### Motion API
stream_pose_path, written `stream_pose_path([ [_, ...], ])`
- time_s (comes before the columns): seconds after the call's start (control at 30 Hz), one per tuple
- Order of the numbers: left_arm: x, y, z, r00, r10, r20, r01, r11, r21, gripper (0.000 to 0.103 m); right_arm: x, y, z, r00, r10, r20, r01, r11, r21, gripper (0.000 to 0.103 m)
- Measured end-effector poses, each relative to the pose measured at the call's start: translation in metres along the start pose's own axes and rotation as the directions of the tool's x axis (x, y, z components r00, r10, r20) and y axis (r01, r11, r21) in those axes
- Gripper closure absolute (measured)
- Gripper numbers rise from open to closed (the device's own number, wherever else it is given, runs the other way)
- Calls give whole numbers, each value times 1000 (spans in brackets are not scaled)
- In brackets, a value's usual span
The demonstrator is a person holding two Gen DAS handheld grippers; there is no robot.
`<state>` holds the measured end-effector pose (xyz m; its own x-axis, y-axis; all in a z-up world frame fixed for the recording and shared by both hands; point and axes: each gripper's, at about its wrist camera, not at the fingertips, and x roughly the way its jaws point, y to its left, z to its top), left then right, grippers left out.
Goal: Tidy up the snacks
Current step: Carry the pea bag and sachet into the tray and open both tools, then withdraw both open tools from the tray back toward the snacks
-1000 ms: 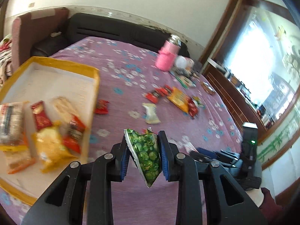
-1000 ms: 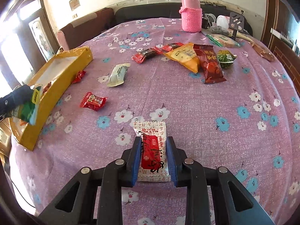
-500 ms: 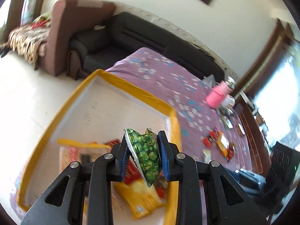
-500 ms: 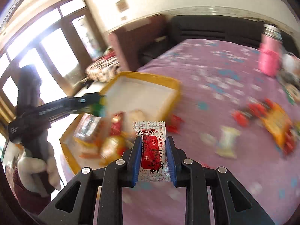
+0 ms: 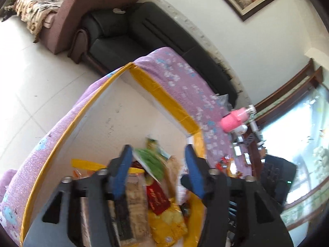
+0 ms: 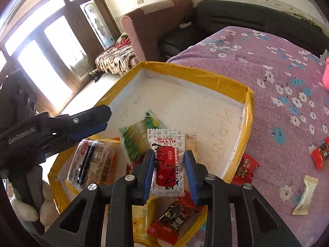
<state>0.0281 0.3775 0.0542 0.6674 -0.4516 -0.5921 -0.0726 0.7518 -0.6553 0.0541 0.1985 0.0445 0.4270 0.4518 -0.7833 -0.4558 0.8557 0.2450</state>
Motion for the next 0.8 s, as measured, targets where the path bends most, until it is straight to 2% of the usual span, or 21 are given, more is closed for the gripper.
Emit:
stream_pose_path([
  [0.1, -17, -5, -4, 985, -172, 21, 172, 985, -7, 38, -16, -1, -3, 999, 0, 34, 0, 1000, -2, 69],
  [0.17, -29, -13, -11, 950, -312, 14, 312, 950, -6, 32, -32, -4, -9, 998, 11, 61, -12, 1000, 9, 65],
  [0.27, -42, -27, -24, 901, -433, 11, 433, 901, 2, 23, -56, -11, -19, 995, 20, 102, -23, 999, 25, 60],
  [0.3, -46, -34, -30, 880, -474, 6, 474, 880, 2, 21, -66, -14, -25, 993, 20, 117, -24, 999, 29, 60],
  [0.4, -57, -50, -44, 839, -544, -7, 544, 839, 17, 20, -89, -22, -42, 990, 12, 144, -17, 999, 36, 57],
  [0.6, -81, -112, -70, 793, -608, -37, 606, 783, 139, 18, -127, -55, -79, 984, -14, 179, -6, 994, 110, 57],
  [0.67, -92, -134, -81, 785, -618, -44, 614, 766, 193, 14, -143, -65, -96, 979, -30, 199, 4, 991, 132, 56],
  [0.7, -98, -144, -86, 790, -612, -42, 605, 765, 220, 13, -150, -70, -103, 977, -36, 208, 7, 990, 141, 56],
  [0.77, -110, -160, -94, 816, -578, -13, 558, 782, 278, 6, -164, -79, -117, 972, -51, 229, 15, 987, 158, 55],
  [0.8, -120, -171, -100, 840, -542, 30, 507, 802, 318, 1, -172, -82, -123, 969, -57, 241, 18, 986, 164, 55],
])
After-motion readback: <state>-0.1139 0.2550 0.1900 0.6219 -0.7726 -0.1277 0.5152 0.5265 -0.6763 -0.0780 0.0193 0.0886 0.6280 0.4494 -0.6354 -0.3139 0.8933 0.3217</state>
